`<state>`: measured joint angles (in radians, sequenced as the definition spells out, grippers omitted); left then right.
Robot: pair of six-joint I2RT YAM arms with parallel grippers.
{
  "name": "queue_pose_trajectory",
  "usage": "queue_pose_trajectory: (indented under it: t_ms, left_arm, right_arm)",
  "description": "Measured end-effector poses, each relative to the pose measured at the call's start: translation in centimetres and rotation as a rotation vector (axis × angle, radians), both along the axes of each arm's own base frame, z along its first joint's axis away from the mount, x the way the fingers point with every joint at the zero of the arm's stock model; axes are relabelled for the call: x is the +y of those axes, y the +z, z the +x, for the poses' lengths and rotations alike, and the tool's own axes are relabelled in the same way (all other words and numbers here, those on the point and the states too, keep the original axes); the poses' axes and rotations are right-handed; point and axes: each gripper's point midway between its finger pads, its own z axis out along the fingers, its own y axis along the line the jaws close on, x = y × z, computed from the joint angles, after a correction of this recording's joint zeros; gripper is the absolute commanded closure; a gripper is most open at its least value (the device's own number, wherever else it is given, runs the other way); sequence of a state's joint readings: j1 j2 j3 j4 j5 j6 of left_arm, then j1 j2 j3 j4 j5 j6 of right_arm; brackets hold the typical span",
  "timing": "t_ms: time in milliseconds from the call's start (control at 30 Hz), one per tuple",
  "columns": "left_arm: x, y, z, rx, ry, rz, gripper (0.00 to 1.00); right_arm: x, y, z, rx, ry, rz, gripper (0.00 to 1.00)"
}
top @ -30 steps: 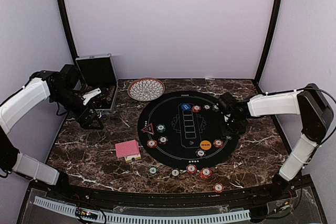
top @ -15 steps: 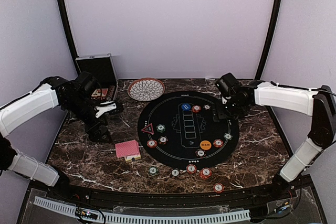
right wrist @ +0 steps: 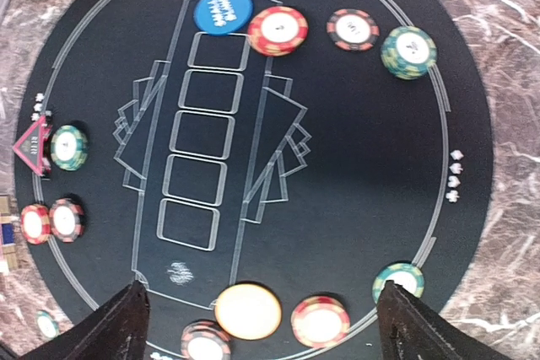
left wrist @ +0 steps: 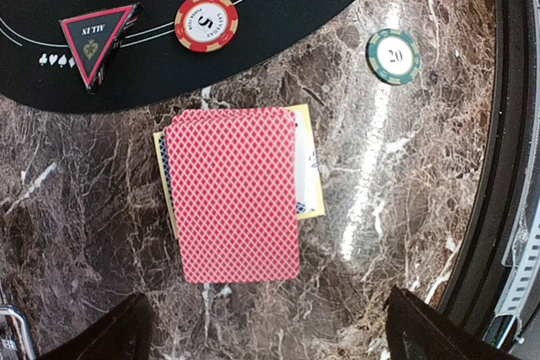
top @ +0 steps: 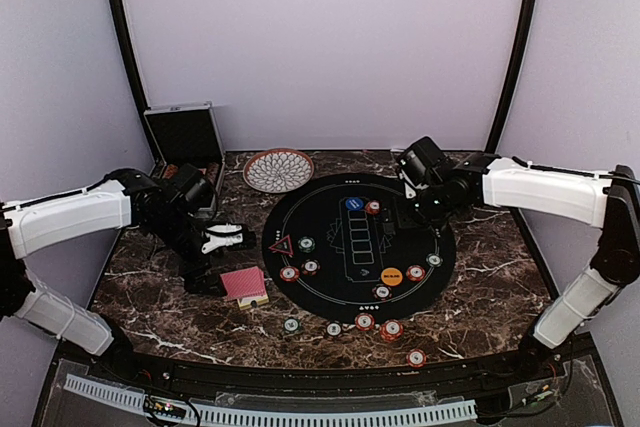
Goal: Distribute texas hold em gaming equipment
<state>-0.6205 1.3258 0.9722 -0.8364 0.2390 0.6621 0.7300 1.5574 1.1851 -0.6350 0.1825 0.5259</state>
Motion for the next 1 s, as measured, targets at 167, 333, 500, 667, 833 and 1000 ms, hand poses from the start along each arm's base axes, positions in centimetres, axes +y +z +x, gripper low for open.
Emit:
queue_pose_trajectory:
  t_ms: [167,333,500,667,833,1000]
  left_arm:
    - [-0.4,-1.1,0.4,-0.015,-0.017,0.000,0.01]
    - [-0.3,-2.5,0.0,-0.015,-0.028,0.019,0.01]
    - [-0.3,-3.5,0.4,-0.018,-0.027,0.038,0.01]
    - [-0.4,-4.4,0.9,-0.032,-0.036,0.051,0.01]
    - [0.0,-5.3,1.0,-0.036,-0.041,0.076,0.01]
    - [0.2,-5.7,1.0,-0.038,-0.045,0.089,0.01]
  right_arm:
    - [1.0,0.1,-0.5,0.002,0.022,0.036,0.01]
    - [1.8,0.4,-0.8,-0.006,0.035,0.061,0.01]
    - [2.7,0.8,-1.0,-0.011,0.047,0.090,0.01]
    - [3.1,0.8,-1.2,-0.011,0.056,0.100,0.01]
    - [3.4,0.9,-1.3,-0.012,0.063,0.103,0.01]
    - [3.6,1.0,-1.6,-0.013,0.073,0.106,0.02]
